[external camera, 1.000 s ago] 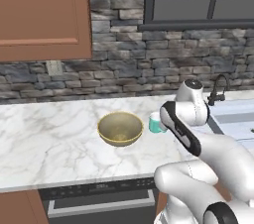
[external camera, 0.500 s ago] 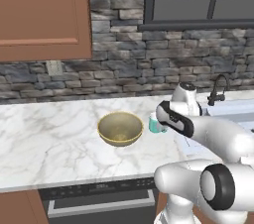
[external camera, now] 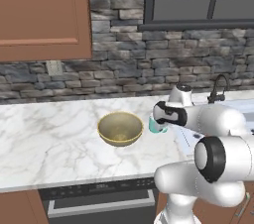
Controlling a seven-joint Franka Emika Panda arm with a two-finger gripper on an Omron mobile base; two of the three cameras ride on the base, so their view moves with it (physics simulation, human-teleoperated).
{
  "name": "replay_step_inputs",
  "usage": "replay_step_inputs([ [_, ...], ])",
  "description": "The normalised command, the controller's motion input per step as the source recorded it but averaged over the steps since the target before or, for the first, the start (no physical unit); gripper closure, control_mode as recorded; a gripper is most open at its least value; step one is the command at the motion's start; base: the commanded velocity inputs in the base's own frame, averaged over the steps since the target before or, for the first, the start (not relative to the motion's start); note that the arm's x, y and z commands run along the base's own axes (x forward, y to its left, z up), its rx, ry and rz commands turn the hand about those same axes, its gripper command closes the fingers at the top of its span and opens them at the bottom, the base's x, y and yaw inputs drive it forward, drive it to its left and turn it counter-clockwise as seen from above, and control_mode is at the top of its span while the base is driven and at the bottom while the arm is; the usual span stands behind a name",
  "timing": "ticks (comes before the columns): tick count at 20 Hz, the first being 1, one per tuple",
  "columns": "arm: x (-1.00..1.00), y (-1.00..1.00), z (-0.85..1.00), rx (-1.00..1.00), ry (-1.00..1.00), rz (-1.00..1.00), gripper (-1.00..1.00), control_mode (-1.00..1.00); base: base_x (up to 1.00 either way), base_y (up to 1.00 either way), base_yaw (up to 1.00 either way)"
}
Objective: Clear the mugs and bowl far away from the sink.
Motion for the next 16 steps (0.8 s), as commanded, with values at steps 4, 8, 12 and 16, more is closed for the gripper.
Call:
replay_step_inputs([
  [4,0.31,0.0,-0.31,0.0,0.02,0.0,-1.0,-1.0,0.0,0.0,0.0],
  [8,0.35,0.0,-0.32,0.0,0.02,0.0,-1.0,-1.0,0.0,0.0,0.0],
  [12,0.32,0.0,-0.29,0.0,0.0,0.0,1.0,-1.0,0.0,0.0,0.0],
  [16,0.05,0.0,-0.21,0.0,0.0,0.0,1.0,-1.0,0.0,0.0,0.0],
])
